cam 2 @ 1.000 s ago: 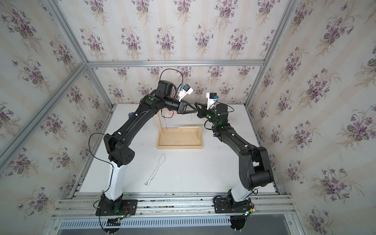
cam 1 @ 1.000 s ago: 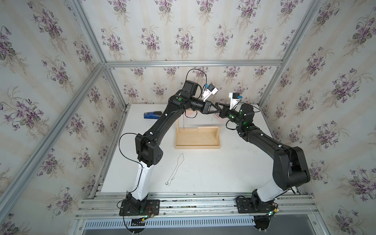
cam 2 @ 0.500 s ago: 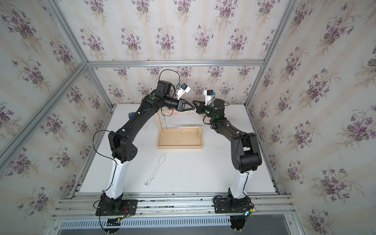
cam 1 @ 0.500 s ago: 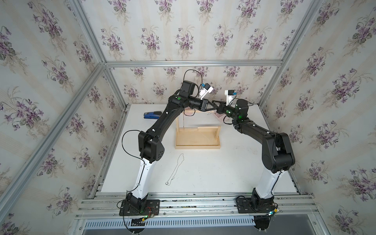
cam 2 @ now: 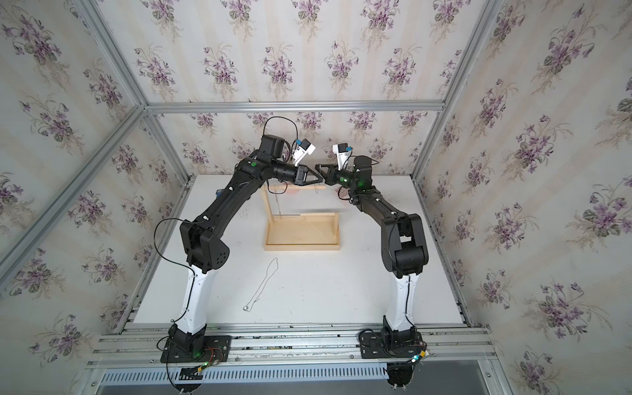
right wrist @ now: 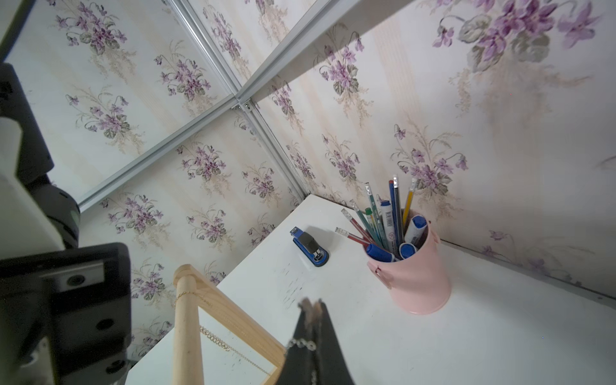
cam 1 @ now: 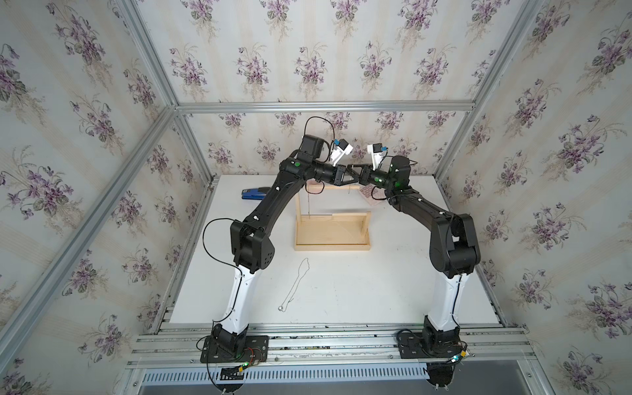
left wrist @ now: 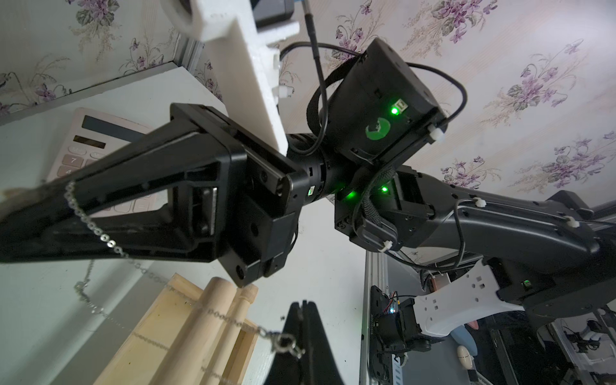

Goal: Hang the necklace on the jewelry display stand
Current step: Hang the necklace on the stand.

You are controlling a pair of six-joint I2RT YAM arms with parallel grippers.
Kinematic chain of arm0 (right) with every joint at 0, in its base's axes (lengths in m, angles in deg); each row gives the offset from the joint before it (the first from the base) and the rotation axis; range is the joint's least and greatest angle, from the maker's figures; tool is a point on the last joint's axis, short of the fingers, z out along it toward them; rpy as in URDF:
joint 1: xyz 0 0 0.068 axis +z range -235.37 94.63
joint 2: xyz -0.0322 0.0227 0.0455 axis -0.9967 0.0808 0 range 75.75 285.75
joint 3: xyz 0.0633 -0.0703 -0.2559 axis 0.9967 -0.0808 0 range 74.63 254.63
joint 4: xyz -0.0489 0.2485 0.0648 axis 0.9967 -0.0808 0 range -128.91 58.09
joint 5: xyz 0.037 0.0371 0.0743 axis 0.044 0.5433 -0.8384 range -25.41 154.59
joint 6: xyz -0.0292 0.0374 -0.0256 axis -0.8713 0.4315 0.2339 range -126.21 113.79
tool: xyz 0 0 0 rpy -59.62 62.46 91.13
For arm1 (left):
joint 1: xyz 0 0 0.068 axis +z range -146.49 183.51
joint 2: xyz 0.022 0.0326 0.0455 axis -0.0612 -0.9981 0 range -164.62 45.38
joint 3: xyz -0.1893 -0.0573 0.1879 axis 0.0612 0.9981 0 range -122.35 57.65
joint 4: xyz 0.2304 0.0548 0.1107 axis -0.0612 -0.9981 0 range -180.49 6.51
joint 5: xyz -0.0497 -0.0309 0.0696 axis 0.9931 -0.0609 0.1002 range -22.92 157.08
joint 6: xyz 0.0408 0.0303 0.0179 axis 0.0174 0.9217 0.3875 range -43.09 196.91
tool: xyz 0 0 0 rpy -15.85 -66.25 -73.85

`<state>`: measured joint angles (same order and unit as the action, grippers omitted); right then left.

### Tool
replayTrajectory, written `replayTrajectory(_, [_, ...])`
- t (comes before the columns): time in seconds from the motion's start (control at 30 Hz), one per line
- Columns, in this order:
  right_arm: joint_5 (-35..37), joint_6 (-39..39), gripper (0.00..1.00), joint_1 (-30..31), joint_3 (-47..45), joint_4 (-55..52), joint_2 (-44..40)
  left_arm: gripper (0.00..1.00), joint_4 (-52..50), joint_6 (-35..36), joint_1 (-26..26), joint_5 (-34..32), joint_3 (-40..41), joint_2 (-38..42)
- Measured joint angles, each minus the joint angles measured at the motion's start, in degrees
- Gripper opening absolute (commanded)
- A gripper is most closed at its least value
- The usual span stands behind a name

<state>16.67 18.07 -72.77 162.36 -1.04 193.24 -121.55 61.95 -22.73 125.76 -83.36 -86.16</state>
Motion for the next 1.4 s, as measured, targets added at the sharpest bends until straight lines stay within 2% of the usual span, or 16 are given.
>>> replayTrajectory(0.13, [-4.1, 1.6, 0.00, 0.1, 1.2, 0.5, 2.1, 0.05, -0.3, 0.0, 0.3, -0.2, 0.3, 1.0])
replayTrajectory(0.3, [-8.5, 4.3, 0.10, 0.1, 2.1, 2.5, 4.1, 0.05, -2.1, 0.3, 0.9, -1.2, 2.2, 3.2])
replayTrajectory(0.4, [-10.4, 5.8, 0.25, 0.1, 2.9, 3.2, 5.2, 0.05, -3.0, 0.9, 1.5, -1.6, 3.6, 4.5])
replayTrajectory(0.7, [-11.9, 6.1, 0.55, 0.0, 3.6, 3.5, 5.5, 0.05, -4.3, 1.3, 2.4, -2.3, 5.3, 4.9])
replayTrajectory(0.77, [-11.9, 5.7, 0.64, -0.2, 3.6, 3.2, 5.5, 0.05, -4.1, 1.2, 2.5, -2.2, 5.2, 4.8])
replayTrajectory(0.9, [-11.7, 5.5, 0.90, -0.7, 3.2, 2.7, 5.5, 0.04, -4.1, 0.9, 2.8, -2.3, 5.2, 4.3])
replayTrajectory(0.93, [-11.7, 5.8, 0.93, -1.0, 2.9, 2.9, 5.5, 0.05, -4.1, 0.9, 3.0, -2.3, 5.2, 4.3])
replayTrajectory(1.17, [-14.8, 11.8, 0.92, -3.0, 0.3, 10.6, 6.0, 0.04, -4.1, 0.8, 3.4, -2.3, 5.4, 4.3])
replayTrajectory(1.4, [-22.6, 22.0, 0.93, -3.6, 0.6, 22.3, 9.0, 0.04, -4.0, -0.5, 3.8, -2.2, 5.7, 4.3])
